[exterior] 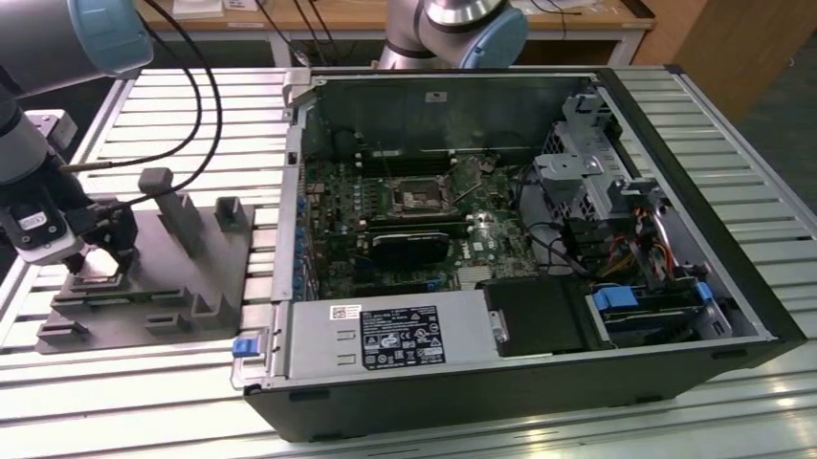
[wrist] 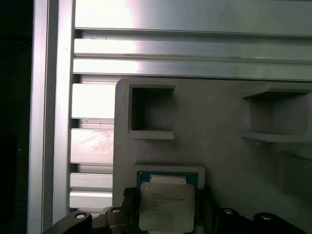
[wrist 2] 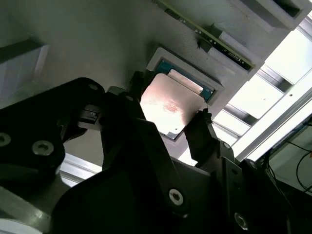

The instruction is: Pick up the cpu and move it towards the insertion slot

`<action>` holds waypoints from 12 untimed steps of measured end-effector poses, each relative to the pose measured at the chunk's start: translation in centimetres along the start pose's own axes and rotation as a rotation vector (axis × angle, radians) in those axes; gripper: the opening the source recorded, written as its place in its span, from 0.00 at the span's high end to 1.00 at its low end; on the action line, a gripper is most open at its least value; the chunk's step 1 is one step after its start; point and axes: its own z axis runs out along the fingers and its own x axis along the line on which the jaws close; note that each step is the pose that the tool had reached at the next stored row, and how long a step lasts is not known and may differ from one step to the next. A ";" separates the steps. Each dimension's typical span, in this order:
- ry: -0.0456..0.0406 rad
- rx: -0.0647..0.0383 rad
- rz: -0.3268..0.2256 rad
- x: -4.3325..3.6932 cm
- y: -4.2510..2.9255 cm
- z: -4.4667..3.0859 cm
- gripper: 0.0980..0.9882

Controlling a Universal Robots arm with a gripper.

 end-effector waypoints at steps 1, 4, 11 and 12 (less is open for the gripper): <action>0.0000 0.000 0.000 0.00 -0.05 0.02 0.42; 0.0001 0.000 0.000 0.00 -0.09 0.04 0.42; 0.0001 -0.001 0.000 0.00 -0.22 0.05 0.42; 0.0001 -0.002 0.000 0.00 -0.23 0.05 0.42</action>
